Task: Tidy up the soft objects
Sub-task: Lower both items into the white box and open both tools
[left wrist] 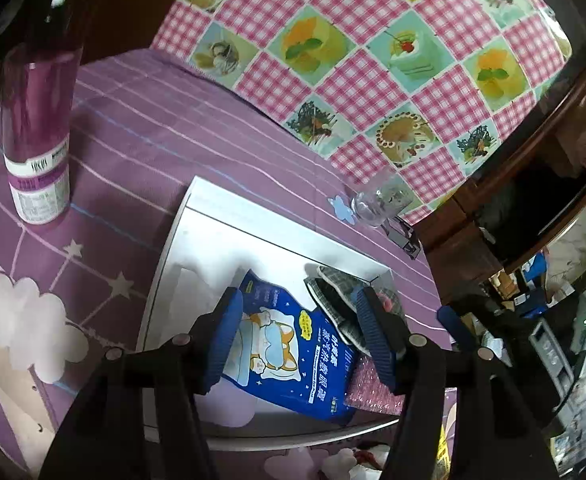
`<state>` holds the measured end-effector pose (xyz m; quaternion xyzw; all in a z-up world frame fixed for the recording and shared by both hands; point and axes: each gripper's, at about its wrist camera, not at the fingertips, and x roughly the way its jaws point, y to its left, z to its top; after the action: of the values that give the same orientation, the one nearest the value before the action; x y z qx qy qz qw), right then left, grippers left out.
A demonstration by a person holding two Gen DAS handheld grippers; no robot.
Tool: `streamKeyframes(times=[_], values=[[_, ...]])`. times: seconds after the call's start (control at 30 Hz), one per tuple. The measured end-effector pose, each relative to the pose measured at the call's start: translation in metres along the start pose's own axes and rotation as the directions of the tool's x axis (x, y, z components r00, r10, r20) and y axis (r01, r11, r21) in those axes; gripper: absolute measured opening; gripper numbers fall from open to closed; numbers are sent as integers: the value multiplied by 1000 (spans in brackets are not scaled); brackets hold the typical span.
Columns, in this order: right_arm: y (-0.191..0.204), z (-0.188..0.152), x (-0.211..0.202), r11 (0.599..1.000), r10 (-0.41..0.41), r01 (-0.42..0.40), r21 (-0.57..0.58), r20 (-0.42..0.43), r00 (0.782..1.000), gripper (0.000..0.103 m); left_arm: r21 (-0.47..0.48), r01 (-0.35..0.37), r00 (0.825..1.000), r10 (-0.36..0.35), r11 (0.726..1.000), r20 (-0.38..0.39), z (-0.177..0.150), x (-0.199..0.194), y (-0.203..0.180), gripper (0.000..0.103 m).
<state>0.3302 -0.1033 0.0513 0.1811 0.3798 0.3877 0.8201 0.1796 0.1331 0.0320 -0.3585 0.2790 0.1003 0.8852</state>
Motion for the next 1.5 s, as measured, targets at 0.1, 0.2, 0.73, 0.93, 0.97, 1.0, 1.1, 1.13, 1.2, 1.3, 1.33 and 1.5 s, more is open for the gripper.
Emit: streamKeyframes(times=[0.1,0.2,0.73,0.93,0.97,1.0,1.1,1.13,1.2,1.3,1.33,1.5], values=[[2,3,-4,1000,-13,13,-10,-1,1000,67,9,-4,1000,4,1000,8,1,-3,-3,60],[3,4,-5,1000,-13,12,-12,-13,1000,67,7,-7,1000,7,1000,7,1,-3,-3,60],[11,5,-12,999,-31,29,-42,-45,998,67,7,-63,998,62,998,23,-5,-7,-2,60],[18,4,-14,995,-68,65,-79,-46,997,67,45,-85,996,84,995,24,-10,-8,-5,60],[19,3,-14,994,-71,66,-84,-50,996,67,50,-90,996,88,995,27,-11,-9,-6,60],[21,3,-13,993,-73,68,-91,-55,996,67,56,-92,995,91,994,30,-11,-10,-7,60],[30,0,-13,988,-91,82,-131,-67,994,67,71,-93,995,91,993,35,-12,-15,-11,60],[34,-2,-14,985,-96,85,-149,-69,993,67,79,-97,995,94,992,38,-12,-19,-14,60],[42,-5,-18,978,-104,89,-186,-74,992,67,100,-103,994,100,990,42,-14,-25,-18,60],[51,-8,-22,969,-139,117,-219,-88,986,67,135,-127,991,121,983,48,-16,-36,-25,60],[53,-9,-23,966,-155,128,-225,-103,983,67,143,-130,991,124,981,52,-17,-41,-27,60],[64,-16,-40,957,-175,141,-254,-117,978,67,190,-137,990,127,972,63,-24,-59,-36,60]])
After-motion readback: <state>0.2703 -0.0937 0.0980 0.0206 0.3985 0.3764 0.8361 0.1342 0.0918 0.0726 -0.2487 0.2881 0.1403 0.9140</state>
